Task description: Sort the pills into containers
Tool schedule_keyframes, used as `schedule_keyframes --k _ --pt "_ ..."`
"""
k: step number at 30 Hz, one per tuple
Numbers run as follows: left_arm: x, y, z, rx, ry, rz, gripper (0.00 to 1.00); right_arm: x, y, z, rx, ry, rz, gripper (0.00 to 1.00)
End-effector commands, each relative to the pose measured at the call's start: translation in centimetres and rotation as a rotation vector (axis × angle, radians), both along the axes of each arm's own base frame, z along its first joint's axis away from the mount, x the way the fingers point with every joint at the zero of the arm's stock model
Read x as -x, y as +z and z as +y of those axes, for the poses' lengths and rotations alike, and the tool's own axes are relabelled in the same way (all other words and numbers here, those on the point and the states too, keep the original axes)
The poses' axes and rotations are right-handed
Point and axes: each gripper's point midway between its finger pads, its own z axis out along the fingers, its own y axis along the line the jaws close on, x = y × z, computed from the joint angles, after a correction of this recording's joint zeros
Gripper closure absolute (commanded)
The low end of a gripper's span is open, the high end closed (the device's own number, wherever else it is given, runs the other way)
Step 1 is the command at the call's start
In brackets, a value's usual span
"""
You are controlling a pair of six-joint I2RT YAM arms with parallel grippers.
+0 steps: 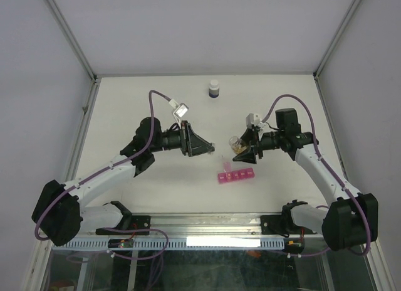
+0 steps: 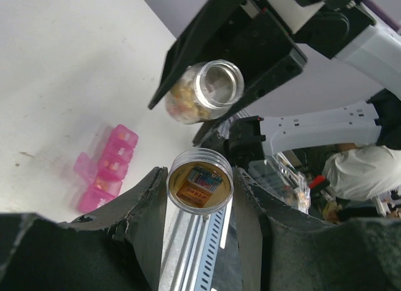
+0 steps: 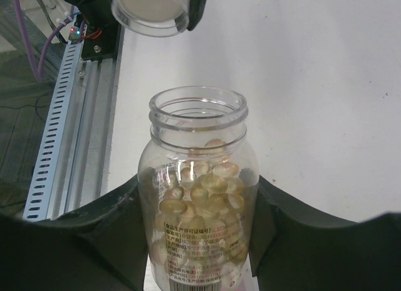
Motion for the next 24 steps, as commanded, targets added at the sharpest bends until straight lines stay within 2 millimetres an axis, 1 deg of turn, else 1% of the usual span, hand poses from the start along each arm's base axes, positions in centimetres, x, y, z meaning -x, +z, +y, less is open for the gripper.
schedule_keyframes --k 1,7,15,24 --pt "0.3 3.6 -1.4 0.072 -0.031 -0.112 0.77 -0.2 1.9 -0.1 0.0 0.017 -0.121 1.0" --pt "-0.1 2.9 -2.6 0.042 -0.025 -0.105 0.77 -0.1 1.8 -0.2 0.027 0.019 -0.135 1.0" --pt "-0.4 2.9 -3.6 0.036 -0.023 -0.098 0.77 0.4 1.5 0.2 0.053 0.036 -0.144 1.0" --pt "-0.8 1.6 -4.7 0.006 -0.037 -0.059 0.77 0.8 1.2 0.9 0.074 0.06 -0.145 1.0"
